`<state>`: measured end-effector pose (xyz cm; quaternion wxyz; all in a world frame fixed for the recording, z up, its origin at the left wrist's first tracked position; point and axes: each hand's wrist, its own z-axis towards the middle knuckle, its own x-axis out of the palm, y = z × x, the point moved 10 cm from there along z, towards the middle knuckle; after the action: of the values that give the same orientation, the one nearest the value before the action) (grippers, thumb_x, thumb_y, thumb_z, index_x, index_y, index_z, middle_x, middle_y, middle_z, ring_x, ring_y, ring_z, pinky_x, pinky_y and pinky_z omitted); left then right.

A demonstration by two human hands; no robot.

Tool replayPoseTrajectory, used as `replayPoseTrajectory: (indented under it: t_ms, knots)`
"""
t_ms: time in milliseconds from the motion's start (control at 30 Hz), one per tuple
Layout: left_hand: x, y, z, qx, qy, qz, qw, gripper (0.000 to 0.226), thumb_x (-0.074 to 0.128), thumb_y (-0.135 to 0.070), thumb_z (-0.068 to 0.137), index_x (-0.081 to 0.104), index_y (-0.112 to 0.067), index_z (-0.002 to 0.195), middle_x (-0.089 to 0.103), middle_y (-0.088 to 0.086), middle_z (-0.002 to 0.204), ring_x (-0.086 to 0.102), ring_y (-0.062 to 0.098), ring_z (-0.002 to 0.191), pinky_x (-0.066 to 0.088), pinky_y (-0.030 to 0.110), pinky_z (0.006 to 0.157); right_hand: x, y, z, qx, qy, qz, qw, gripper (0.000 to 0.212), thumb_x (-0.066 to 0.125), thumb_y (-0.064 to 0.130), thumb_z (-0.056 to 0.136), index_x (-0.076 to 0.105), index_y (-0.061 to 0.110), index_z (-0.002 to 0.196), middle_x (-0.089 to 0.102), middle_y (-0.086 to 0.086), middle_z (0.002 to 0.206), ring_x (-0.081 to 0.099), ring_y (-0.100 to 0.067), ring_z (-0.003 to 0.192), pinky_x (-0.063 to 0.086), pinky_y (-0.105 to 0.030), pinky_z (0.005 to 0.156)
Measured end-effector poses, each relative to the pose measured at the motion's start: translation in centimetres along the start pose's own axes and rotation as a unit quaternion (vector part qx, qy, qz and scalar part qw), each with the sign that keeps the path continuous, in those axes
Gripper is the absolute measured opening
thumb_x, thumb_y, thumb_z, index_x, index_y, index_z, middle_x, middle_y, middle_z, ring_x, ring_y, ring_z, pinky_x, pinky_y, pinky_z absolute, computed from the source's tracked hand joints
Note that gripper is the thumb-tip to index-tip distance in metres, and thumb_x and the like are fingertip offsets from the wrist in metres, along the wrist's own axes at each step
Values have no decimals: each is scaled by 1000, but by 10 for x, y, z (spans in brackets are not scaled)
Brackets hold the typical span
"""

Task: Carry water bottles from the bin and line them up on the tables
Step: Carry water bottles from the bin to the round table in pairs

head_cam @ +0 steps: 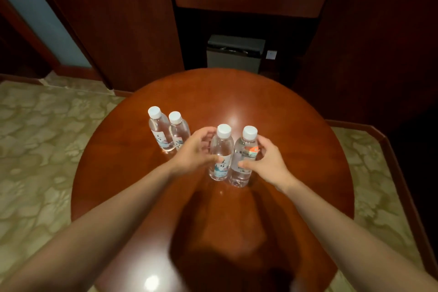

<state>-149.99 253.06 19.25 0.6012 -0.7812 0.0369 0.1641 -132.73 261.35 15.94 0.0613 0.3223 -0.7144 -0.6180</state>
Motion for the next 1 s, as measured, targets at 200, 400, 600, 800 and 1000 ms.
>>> replayPoseTrajectory:
  t_ms: [200, 400, 600, 800, 1000]
  knots:
    - [3, 21, 21, -5, -9, -2, 1000, 69, 76, 12, 72, 48, -12, 130, 62, -4, 123, 61, 8, 116, 52, 31, 98, 3, -10, 19, -17, 0, 1, 1000, 82, 92, 2, 58, 51, 33, 121, 52, 2, 132, 59, -19, 118, 49, -41, 105]
    - [8, 31, 26, 17, 19, 33, 999, 69, 74, 13, 73, 47, -16, 129, 56, -1, 129, 55, 10, 122, 48, 33, 105, 8, -14, 14, -45, -12, -20, 999, 80, 91, 1, 59, 49, 46, 110, 48, 11, 121, 56, -17, 117, 49, -31, 101]
    - [19, 41, 21, 23, 54, 64, 996, 72, 75, 12, 70, 48, -19, 129, 50, 5, 135, 56, 16, 123, 52, 38, 100, 11, -14, 0, -50, -10, -80, 995, 73, 85, -3, 63, 49, 29, 117, 45, 14, 114, 49, -3, 105, 33, 5, 81]
    - [13, 27, 19, 20, 43, 120, 992, 69, 84, -9, 71, 51, -22, 131, 52, 1, 131, 54, 17, 121, 44, 40, 108, 18, 5, -10, -36, 23, -98, 994, 72, 83, 3, 71, 49, 28, 130, 43, 8, 127, 48, -9, 114, 44, -23, 99]
    - [-9, -12, 13, 59, -25, 143, 988, 45, 80, -17, 80, 65, -20, 122, 60, -4, 118, 62, 11, 106, 51, 34, 100, 7, 50, -19, -109, 37, -248, 962, 58, 69, 12, 86, 54, 29, 139, 56, 3, 135, 55, -18, 123, 46, -38, 105]
